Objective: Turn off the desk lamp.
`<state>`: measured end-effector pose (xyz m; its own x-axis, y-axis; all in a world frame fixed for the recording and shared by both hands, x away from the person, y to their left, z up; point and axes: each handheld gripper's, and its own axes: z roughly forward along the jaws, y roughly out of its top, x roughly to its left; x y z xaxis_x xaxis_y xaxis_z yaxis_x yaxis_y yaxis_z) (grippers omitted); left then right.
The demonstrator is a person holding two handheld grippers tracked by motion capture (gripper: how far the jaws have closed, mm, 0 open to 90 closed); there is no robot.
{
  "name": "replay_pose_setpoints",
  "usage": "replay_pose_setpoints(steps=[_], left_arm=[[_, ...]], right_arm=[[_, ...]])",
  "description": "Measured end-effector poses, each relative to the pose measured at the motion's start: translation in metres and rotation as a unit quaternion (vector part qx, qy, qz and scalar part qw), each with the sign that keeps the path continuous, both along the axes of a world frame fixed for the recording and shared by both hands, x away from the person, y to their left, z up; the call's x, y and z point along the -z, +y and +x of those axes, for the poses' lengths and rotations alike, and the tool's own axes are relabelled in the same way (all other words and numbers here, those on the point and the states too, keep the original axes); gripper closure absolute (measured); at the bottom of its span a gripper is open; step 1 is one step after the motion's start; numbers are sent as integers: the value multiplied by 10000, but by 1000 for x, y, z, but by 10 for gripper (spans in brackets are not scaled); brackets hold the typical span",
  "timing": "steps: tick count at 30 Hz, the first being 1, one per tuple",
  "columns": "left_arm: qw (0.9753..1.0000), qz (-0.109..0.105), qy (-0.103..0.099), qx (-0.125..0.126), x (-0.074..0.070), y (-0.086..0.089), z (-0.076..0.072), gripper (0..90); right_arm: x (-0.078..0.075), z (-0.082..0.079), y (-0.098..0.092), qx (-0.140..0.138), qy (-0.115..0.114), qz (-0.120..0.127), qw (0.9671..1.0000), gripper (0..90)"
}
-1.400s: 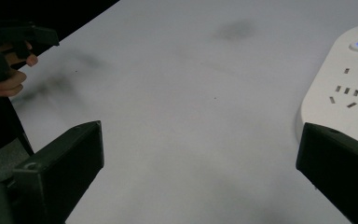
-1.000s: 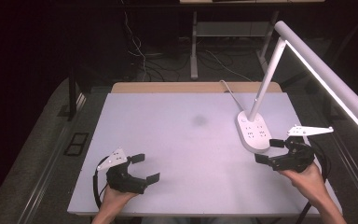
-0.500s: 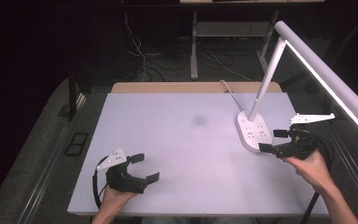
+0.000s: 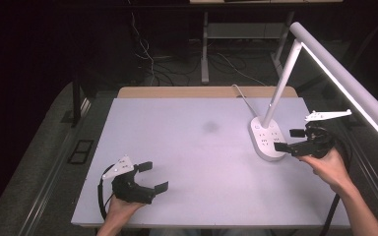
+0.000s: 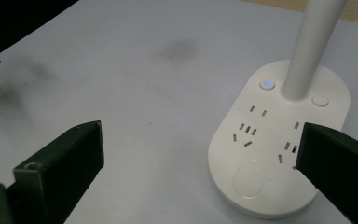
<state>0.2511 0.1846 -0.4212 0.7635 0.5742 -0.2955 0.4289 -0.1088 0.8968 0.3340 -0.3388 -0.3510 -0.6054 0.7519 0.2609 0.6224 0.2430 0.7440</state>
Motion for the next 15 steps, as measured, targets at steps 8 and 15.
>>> replay_pose_setpoints(steps=[8,15], left_arm=[[10000,4,4,2,0,0,0,0],[10000,-2,1,10,0,0,0,0]], right_arm=[[-1,13,2,-20,-18,-67,10000,8],[-1,24,6,-32,-5,-135,9999,8]])
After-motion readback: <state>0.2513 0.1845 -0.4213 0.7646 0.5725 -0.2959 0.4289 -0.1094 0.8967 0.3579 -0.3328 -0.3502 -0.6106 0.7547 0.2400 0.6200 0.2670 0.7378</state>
